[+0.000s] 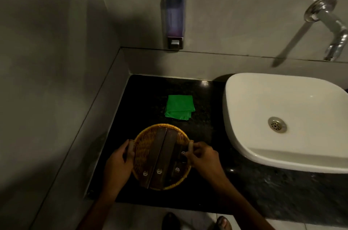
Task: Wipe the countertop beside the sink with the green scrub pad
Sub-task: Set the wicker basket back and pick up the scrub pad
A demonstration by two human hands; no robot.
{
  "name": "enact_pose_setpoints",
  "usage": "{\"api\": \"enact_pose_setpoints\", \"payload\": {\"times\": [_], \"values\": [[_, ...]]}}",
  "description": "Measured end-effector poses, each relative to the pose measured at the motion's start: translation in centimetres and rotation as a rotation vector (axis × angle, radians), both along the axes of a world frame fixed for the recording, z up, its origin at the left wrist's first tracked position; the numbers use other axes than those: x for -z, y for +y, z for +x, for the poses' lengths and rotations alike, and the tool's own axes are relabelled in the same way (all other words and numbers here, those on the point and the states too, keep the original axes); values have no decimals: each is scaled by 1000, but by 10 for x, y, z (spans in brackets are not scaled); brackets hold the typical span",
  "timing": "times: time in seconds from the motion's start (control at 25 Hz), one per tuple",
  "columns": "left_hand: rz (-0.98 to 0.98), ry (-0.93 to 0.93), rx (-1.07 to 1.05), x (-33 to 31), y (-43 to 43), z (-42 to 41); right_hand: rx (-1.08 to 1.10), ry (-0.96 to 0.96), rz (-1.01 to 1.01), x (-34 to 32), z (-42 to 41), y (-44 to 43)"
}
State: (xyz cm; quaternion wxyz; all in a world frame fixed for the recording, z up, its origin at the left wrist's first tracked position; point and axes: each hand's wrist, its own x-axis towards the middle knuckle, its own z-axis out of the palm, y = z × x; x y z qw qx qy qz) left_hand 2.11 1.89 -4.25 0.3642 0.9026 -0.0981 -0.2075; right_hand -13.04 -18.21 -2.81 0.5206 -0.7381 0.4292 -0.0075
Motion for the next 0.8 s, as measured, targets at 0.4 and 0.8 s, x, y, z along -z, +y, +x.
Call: {"api": "enact_pose_setpoints", "payload": {"times": [0.4, 0.8], "values": [[-116, -182, -28, -15, 21, -15, -502, 193, -595, 12, 168, -106], [-313, -182, -22, -31, 14, -43, -706, 351, -410, -14, 169, -114]]}}
